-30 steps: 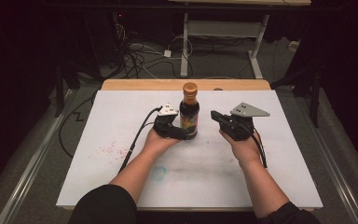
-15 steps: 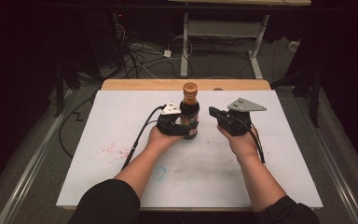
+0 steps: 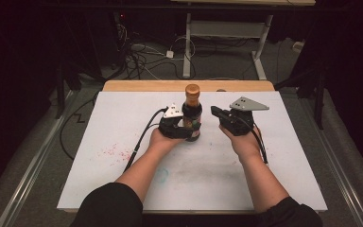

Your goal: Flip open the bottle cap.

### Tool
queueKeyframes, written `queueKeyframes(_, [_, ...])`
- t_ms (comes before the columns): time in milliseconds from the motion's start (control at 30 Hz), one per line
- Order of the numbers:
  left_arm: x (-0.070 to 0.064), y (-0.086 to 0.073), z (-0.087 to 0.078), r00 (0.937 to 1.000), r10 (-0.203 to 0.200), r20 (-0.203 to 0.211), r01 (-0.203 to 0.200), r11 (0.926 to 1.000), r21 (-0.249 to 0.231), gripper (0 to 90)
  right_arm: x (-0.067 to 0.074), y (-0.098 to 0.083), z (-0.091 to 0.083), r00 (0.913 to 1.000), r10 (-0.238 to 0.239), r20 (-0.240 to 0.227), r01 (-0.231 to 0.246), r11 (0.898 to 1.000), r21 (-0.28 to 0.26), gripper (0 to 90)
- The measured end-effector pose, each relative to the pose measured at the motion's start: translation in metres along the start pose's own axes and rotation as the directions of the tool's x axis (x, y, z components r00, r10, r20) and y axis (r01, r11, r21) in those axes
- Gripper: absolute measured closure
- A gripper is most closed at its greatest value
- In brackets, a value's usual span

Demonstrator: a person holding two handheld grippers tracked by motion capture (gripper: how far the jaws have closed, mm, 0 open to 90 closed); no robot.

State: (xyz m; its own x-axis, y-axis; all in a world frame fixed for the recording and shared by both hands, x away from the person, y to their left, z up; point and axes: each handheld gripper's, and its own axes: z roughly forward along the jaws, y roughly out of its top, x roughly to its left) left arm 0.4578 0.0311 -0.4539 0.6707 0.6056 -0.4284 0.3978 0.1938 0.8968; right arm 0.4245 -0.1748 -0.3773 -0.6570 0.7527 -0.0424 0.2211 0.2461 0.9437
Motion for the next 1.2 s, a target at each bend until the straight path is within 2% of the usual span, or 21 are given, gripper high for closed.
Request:
queueKeyframes(333, [-0.002,-0.002,0.000,1.0000,-0.008,-0.004,0.008,0.9997,-0.021,27.8,0.007,0.019,0.001,0.9996,-0.027,-0.010,0.027,0.999,-0.026,90.0])
queueKeyframes(733, [-0.002,-0.001,0.001,0.9998,-0.009,-0.016,0.008,0.9998,-0.019,27.9,0.015,0.044,0.000,0.9975,-0.070,-0.009,0.070,0.997,-0.035,90.0])
queueKeyframes(867, [-0.003,-0.002,0.001,0.9998,-0.008,-0.017,0.008,0.9997,-0.023,27.9,0.016,0.051,-0.002,0.9976,-0.068,-0.012,0.068,0.997,-0.038,90.0])
queueKeyframes(1200, [-0.004,-0.001,0.001,0.9997,-0.012,-0.023,0.012,0.9997,-0.023,27.9,0.020,0.063,0.005,0.9938,-0.110,-0.017,0.109,0.994,-0.011,90.0])
